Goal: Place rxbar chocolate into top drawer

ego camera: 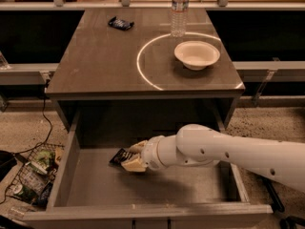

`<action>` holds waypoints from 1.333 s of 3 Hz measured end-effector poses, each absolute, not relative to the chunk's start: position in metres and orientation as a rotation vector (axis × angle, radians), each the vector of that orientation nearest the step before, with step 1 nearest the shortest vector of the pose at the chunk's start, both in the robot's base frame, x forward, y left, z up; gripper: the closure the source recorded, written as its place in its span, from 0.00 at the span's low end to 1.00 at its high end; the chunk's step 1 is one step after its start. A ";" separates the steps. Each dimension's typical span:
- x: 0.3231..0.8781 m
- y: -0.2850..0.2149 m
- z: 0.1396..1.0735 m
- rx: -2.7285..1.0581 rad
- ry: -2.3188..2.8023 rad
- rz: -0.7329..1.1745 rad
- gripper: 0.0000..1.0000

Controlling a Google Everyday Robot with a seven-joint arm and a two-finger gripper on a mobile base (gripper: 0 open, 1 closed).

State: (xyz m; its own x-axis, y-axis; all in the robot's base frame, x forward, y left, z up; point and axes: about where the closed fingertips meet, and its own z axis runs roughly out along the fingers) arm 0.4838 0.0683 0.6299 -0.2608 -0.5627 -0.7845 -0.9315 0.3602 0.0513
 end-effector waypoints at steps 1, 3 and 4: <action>0.484 0.071 0.631 -1.300 1.936 0.690 0.82; 0.483 0.073 0.631 -1.306 1.934 0.693 0.36; 0.482 0.074 0.631 -1.309 1.932 0.695 0.12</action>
Offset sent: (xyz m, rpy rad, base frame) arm 0.0001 0.0022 0.0011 0.0003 -0.0018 0.0039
